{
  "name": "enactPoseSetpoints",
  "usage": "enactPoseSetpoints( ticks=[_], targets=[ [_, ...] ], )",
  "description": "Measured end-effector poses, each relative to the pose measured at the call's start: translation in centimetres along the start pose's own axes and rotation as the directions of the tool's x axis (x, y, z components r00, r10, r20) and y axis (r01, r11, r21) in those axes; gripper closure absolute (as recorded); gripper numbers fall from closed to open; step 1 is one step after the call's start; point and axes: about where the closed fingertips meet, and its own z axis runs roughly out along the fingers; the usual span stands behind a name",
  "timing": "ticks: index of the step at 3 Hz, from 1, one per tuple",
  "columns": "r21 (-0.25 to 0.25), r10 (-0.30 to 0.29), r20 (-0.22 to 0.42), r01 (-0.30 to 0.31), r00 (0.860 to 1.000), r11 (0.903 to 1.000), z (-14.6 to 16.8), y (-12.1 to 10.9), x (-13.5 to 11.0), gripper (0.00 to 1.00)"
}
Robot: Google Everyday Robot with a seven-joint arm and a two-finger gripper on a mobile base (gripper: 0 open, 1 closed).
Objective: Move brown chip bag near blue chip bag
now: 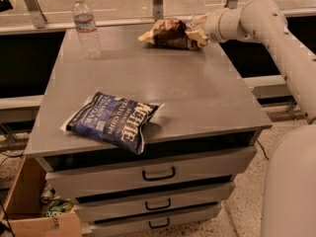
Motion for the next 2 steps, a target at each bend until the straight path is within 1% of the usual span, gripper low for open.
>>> enactPoseSetpoints(
  ticks=[1,2],
  targets=[
    [-0.018,-0.063,0.001,0.063,0.998,0.9978,-0.9,0.3,-1.9,1.0],
    [-0.017,-0.137,-0.021,0.137,0.99,0.9905,-3.6,0.1,-4.1,1.0]
  ],
)
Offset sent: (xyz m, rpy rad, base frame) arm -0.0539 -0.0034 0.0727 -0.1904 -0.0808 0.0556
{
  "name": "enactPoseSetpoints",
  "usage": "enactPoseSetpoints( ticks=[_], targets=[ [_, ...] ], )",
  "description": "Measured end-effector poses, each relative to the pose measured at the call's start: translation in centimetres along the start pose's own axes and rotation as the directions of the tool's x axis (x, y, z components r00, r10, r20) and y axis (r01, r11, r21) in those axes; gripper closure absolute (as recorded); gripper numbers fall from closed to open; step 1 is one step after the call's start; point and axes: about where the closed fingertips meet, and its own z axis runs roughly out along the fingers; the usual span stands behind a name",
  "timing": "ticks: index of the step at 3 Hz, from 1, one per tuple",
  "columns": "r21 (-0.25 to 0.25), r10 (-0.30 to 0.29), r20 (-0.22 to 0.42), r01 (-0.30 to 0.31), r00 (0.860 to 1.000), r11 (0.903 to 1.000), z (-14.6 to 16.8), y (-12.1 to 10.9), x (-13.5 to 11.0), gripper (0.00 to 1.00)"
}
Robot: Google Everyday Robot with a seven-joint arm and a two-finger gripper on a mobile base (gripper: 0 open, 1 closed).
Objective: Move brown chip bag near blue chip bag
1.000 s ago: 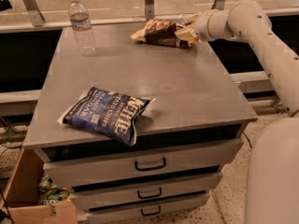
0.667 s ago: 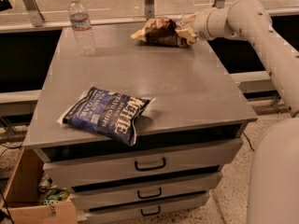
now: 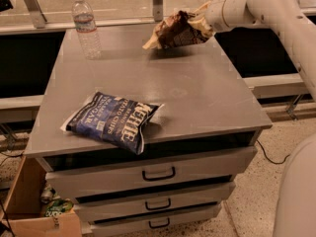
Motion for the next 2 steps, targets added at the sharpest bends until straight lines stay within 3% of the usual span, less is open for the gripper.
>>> enactPoseSetpoints(
  ticks=[2],
  targets=[
    [-0.012,-0.012,-0.002,0.012,1.0,0.9998,-0.55,0.25,0.42,1.0]
  ],
)
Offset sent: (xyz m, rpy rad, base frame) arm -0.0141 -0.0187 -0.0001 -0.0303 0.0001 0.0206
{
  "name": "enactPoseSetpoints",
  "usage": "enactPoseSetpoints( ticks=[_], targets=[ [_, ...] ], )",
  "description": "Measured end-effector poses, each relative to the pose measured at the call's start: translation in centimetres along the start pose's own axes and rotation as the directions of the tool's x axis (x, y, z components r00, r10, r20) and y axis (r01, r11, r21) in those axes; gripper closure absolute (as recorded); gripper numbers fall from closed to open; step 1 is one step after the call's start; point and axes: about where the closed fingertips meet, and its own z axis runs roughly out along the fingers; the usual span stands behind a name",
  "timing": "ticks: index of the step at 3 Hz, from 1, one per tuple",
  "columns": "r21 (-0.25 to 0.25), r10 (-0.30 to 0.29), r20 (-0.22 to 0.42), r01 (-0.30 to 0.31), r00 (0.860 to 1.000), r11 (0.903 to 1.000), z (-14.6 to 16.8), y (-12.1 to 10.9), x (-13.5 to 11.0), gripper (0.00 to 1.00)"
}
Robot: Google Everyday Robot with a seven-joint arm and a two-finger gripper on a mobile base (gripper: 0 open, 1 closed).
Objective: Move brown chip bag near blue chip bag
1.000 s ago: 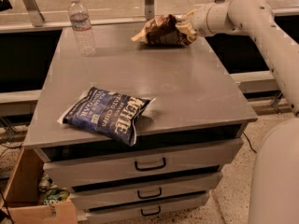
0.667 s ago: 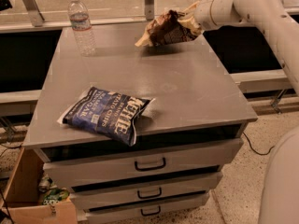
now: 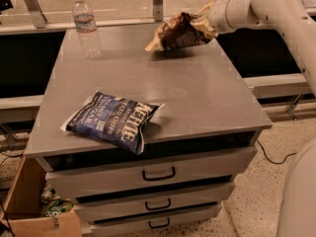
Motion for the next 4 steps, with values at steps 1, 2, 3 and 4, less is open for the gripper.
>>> enactPoseSetpoints(
  ticks=[1,2,3,4],
  targets=[
    [-0.007,-0.023,0.031,0.023,0.999,0.9997,-2.9,1.0,-0.8,1.0],
    [-0.022,-0.012,0.082,0.014,0.997,0.9997,-6.6,3.3,-1.9,1.0],
    [-0.036,0.018,0.098,-0.015,0.995,0.9993,-10.0,5.8,-2.2,1.0],
    [-0.052,0.062,0.099,-0.057,0.993,0.997,-12.2,8.5,-2.0,1.0]
  ],
)
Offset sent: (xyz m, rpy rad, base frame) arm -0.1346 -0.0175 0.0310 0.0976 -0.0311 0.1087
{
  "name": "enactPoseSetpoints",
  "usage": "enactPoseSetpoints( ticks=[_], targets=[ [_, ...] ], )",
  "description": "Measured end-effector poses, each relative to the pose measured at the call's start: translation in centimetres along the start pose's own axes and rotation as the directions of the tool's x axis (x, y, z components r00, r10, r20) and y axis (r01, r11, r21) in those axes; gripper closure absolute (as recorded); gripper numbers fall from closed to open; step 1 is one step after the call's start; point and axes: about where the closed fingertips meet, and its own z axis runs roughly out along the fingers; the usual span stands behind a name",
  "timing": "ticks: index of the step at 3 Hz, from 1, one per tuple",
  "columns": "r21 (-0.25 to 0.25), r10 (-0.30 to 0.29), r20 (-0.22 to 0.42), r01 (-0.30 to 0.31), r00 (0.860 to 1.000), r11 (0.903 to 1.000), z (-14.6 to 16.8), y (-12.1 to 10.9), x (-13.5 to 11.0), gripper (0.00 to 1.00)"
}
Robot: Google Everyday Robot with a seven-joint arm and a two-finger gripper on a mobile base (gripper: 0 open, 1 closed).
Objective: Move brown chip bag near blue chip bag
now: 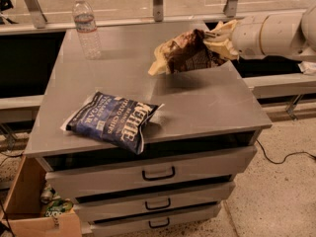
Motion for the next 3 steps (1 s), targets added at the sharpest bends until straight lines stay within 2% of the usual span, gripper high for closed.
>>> enactPoseSetpoints(
  ticks=[1,2,3],
  targets=[
    [0.0,0.056,-0.023,-0.056,0.998,0.9984,-1.4,3.0,0.6,1.0],
    [0.012,0.107,-0.041,-0.106,0.993,0.9943,-2.1,4.8,0.9,1.0],
    [0.022,0.165,-0.068,-0.164,0.984,0.9863,-2.4,6.9,0.5,0.82]
  ],
)
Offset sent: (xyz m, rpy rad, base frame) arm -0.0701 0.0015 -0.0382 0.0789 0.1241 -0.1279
